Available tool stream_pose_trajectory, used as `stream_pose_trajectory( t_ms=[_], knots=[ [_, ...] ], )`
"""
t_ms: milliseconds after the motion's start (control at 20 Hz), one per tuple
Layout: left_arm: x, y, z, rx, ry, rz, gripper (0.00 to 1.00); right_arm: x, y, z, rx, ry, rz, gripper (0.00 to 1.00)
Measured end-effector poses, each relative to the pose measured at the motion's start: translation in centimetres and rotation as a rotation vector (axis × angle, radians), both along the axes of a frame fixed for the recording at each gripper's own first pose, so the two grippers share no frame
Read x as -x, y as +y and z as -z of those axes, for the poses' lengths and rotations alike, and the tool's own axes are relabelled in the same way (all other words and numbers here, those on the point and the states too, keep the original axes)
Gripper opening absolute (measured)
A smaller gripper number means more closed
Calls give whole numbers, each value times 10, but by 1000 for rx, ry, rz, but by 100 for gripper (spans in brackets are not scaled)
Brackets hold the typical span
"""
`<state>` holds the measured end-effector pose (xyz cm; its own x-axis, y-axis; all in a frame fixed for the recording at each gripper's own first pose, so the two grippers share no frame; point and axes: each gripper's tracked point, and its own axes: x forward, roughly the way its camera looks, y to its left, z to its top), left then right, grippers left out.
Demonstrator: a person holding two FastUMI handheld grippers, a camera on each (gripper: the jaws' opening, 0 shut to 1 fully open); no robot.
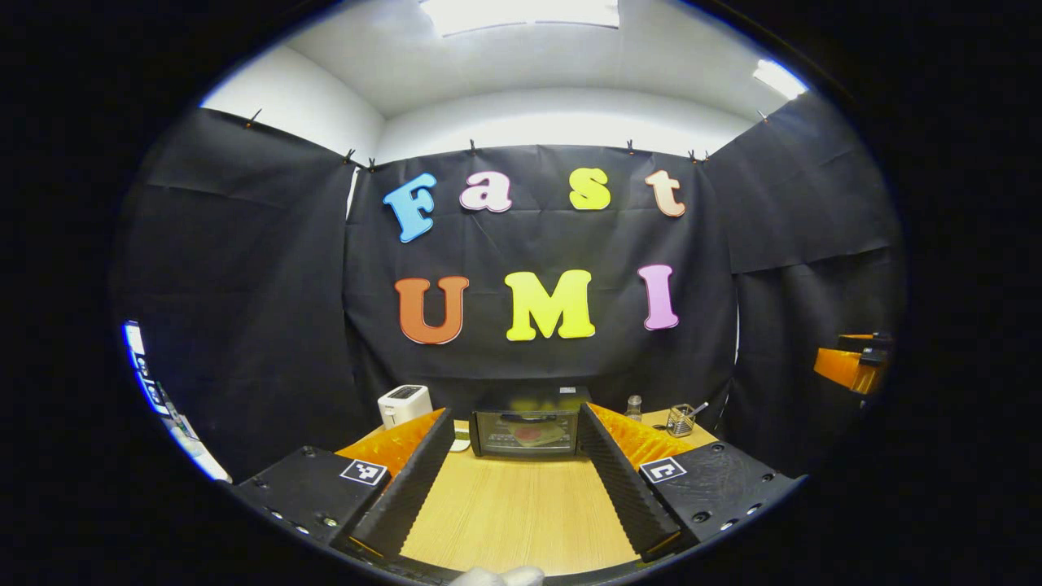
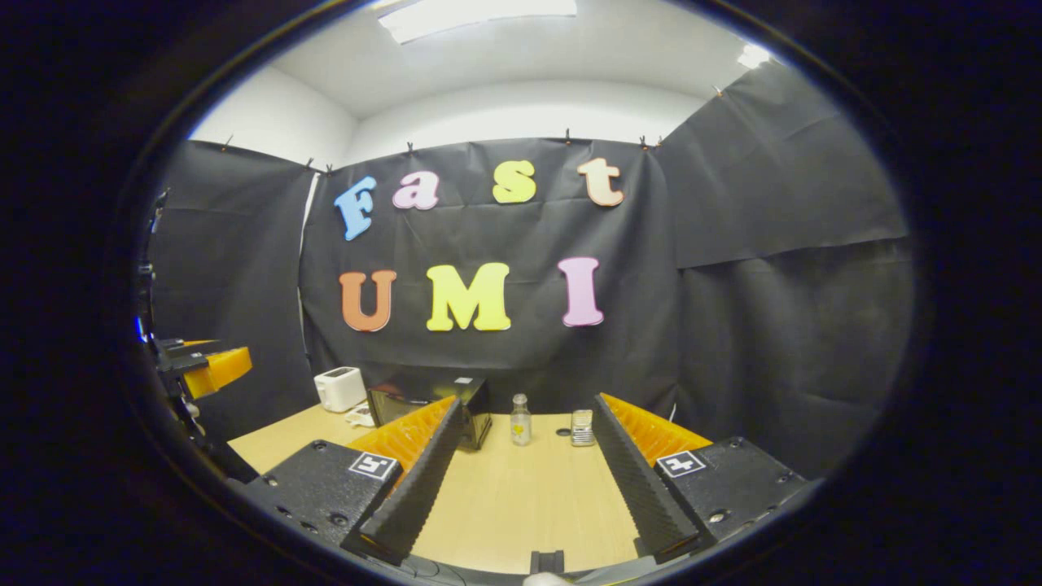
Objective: Open the electric oven with the left hand, put the food in, and close the electric oven.
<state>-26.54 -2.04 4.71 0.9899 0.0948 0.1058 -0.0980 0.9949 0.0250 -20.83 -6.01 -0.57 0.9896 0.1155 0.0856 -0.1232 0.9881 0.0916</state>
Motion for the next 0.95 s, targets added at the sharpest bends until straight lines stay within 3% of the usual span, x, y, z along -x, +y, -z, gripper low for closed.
stream_pose_trajectory(
  t_ms=[600,850,900,950],
  knots=[
    [29,-4,16,6,50,-35,100,16,-14,19,-19,45,9,96],
    [27,-7,15,-4,66,-37,97,15,-20,19,-20,53,10,96],
    [25,-8,12,-9,57,-34,89,16,-22,16,-25,41,15,96],
    [23,-10,12,-7,55,-31,100,16,-24,17,-26,37,23,96]
  ],
)
